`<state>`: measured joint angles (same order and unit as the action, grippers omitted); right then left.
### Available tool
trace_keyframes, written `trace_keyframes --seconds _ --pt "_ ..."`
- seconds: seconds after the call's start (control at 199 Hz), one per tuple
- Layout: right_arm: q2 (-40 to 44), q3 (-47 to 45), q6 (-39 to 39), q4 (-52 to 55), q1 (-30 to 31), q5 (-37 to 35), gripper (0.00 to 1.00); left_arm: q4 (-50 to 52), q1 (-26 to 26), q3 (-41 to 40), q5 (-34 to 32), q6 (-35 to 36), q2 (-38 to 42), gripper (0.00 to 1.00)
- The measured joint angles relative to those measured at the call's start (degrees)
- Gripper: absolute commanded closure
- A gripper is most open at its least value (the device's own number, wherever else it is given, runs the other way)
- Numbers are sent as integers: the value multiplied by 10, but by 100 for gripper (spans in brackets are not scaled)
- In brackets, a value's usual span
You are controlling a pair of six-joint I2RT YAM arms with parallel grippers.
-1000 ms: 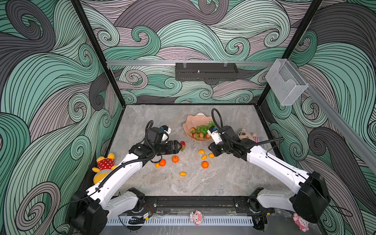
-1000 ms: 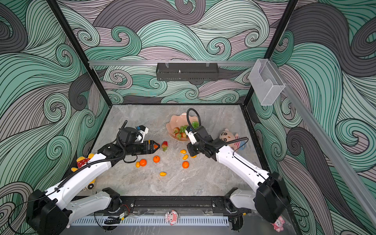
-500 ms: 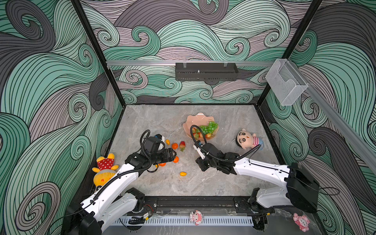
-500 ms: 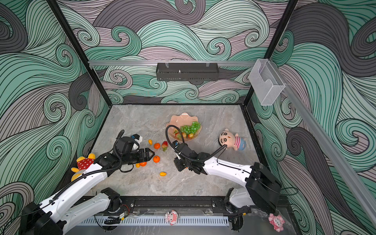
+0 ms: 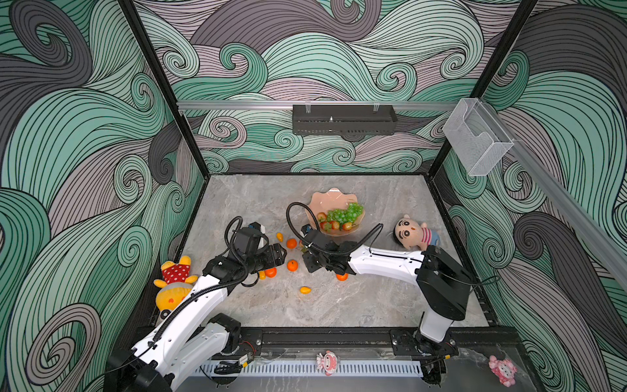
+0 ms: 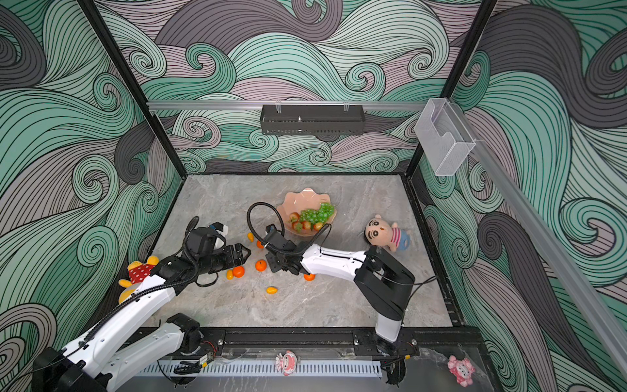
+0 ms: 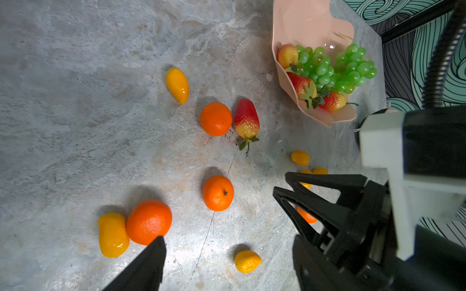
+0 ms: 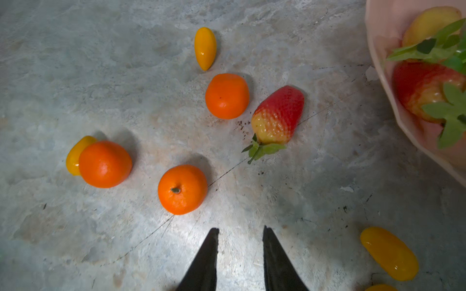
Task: Arrange fruit in a fruit bowl
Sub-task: Place the fruit in the fruit bowl, then pick up the fruit from the center of the table.
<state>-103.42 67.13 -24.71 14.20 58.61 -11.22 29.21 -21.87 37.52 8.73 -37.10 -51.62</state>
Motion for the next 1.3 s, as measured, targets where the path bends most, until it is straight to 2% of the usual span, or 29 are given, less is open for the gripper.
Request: trace_keyframes --seconds 0.211,0.518,1.021,1.302 --pt "-58 63 -42 31 7 -54 54 -1 39 0 18 0 -3 18" --pt "-127 118 -82 50 12 -84 54 -5 81 0 39 4 -22 19" --pt "-172 158 -101 83 3 -98 60 -9 101 0 62 6 -27 19" --pt "-184 161 -102 84 2 -98 70 -9 101 0 66 6 -27 19"
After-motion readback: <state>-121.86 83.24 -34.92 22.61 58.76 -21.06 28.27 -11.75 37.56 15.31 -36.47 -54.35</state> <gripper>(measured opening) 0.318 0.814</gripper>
